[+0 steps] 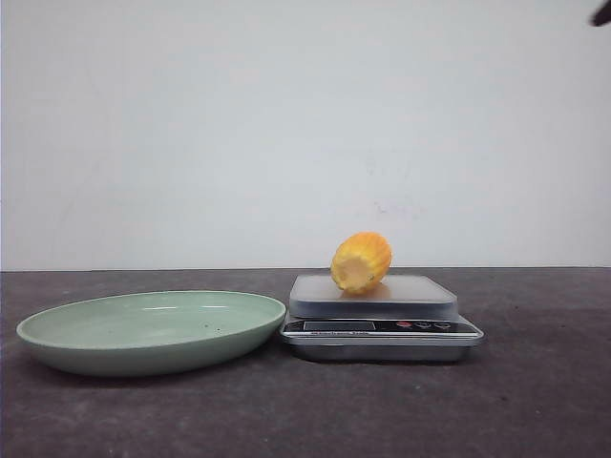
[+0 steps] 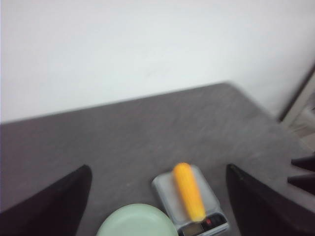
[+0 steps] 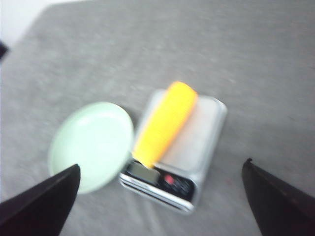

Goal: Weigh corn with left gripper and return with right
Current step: 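Raise the left gripper away from the scale, then lower the right gripper onto the corn on the scale and close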

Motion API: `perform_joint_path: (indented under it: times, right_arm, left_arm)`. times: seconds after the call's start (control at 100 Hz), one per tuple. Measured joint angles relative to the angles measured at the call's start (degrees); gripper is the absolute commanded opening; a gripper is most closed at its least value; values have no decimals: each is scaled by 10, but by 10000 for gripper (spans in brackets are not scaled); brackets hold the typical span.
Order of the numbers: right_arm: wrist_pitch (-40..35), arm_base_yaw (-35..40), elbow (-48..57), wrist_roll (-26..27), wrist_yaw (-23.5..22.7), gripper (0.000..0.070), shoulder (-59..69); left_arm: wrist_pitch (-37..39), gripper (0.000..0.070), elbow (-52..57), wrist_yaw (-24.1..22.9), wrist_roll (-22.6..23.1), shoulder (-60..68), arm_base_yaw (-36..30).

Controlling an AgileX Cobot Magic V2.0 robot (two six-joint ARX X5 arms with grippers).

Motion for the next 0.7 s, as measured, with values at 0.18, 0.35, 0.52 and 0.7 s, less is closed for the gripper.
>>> perform_joint_path:
  times: [0.18, 0.35, 0.52, 0.7]
  right_arm:
    - [118, 73, 0, 68, 16, 575, 52]
    - [133, 156, 18, 90, 108, 575, 128]
    - [113, 185, 60, 101, 151, 575, 229]
    - [94, 182, 114, 121, 158, 575, 336]
  left_arm:
    - [0, 508, -3, -13, -1, -75, 0]
    - [0, 508, -1, -46, -8, -138, 0]
    - [0, 508, -28, -54, -3, -171, -1]
    - [0, 509, -106, -54, 3, -218, -1]
